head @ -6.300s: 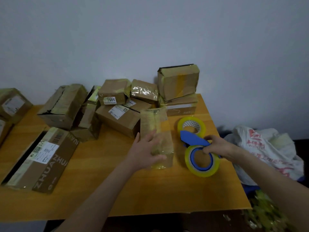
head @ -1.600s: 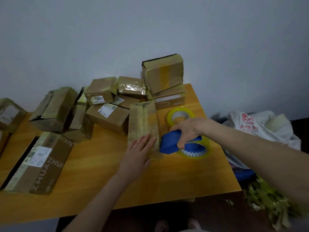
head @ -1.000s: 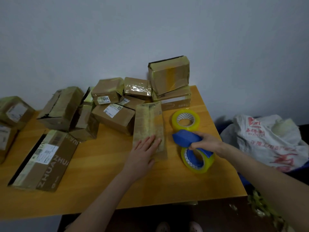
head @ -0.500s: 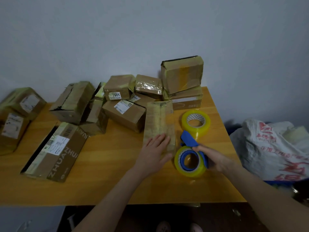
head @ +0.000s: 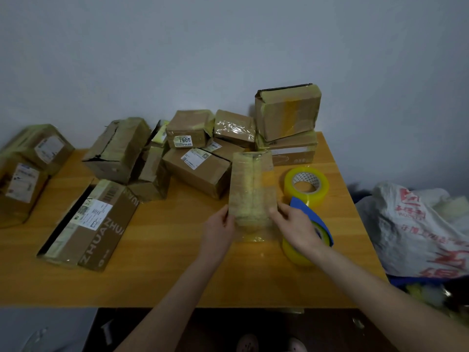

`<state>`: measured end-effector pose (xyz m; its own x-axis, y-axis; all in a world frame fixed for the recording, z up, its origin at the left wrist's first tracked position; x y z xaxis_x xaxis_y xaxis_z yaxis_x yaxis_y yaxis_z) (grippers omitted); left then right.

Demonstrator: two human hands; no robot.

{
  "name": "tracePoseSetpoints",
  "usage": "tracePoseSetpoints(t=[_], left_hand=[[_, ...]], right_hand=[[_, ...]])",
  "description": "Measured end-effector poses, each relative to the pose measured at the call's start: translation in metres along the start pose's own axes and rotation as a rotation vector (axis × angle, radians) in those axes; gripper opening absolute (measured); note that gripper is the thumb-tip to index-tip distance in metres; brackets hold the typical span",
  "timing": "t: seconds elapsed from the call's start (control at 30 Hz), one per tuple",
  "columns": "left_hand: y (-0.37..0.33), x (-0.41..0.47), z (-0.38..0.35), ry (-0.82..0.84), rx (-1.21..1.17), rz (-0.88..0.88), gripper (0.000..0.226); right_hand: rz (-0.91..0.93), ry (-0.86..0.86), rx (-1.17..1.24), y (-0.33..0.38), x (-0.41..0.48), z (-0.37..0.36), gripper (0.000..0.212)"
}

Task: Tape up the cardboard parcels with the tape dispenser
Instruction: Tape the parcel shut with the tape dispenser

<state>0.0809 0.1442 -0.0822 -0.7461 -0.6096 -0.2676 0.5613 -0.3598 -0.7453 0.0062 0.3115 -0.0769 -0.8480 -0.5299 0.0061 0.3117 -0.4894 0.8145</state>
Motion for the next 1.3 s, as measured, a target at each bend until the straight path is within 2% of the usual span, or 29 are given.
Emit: tracePoseSetpoints(t=[0.1, 0.2, 0.3, 0.43, 0.63, 0.73, 0.83, 0.93, 1.03, 1.13, 1.23, 1.3], left_hand=[[-0.001, -0.004, -0.008, 0.057, 0.008, 0.008, 0.040], [0.008, 0.002, 0.000, 0.139, -0.150, 0.054, 0.045], [0.017, 0.010, 0.006, 0.073, -0.154, 0.039, 0.042], [0.018, 0.012, 0.006, 0.003, -0.101, -0.079, 0.042], [0.018, 0.012, 0.003, -0.119, 0.061, -0.280, 0.034], [0.020, 0.019, 0.003, -0.112, 0.091, -0.225, 0.033], [0.018, 0.024, -0.002, -0.041, 0.086, -0.105, 0.050], [0.014, 0.025, -0.010, -0.036, 0.094, -0.059, 0.054], [0.019, 0.026, -0.008, -0.076, 0.077, -0.085, 0.043], [0.026, 0.027, -0.007, -0.068, 0.040, -0.128, 0.029], [0.029, 0.022, -0.004, -0.073, 0.048, -0.163, 0.031], [0.031, 0.019, 0.002, -0.079, 0.028, -0.207, 0.030]], right_hand=[[-0.031, -0.021, 0.004, 0.001, 0.000, -0.004, 0.037], [-0.016, -0.001, 0.063, -0.007, -0.001, -0.001, 0.024], [0.003, -0.014, 0.038, -0.011, 0.002, 0.000, 0.030], [0.015, -0.067, -0.062, -0.017, 0.004, -0.005, 0.023], [0.091, -0.122, -0.239, -0.018, 0.004, -0.012, 0.043], [0.106, -0.104, -0.350, -0.017, 0.008, -0.003, 0.061], [0.116, -0.048, -0.489, -0.010, 0.015, -0.003, 0.088], [0.176, -0.033, -0.584, -0.002, 0.019, -0.015, 0.084], [0.252, -0.048, -0.500, -0.005, 0.019, -0.019, 0.069], [0.249, -0.025, -0.373, -0.012, 0.015, -0.016, 0.067], [0.218, 0.035, -0.256, -0.014, 0.012, -0.010, 0.068], [0.191, 0.043, -0.128, -0.016, 0.011, -0.004, 0.060]])
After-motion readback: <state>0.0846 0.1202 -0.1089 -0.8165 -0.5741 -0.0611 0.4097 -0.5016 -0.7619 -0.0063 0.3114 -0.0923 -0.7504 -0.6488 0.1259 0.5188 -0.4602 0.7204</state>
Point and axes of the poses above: each hand's wrist, its own x-axis towards the middle knuckle, its own z-axis out of the back of the hand, y = z × x, the point moved 4 cm from there along x, towards the middle knuckle, and after that the axes turned 15 degrees about z, right-handed, at the moved point
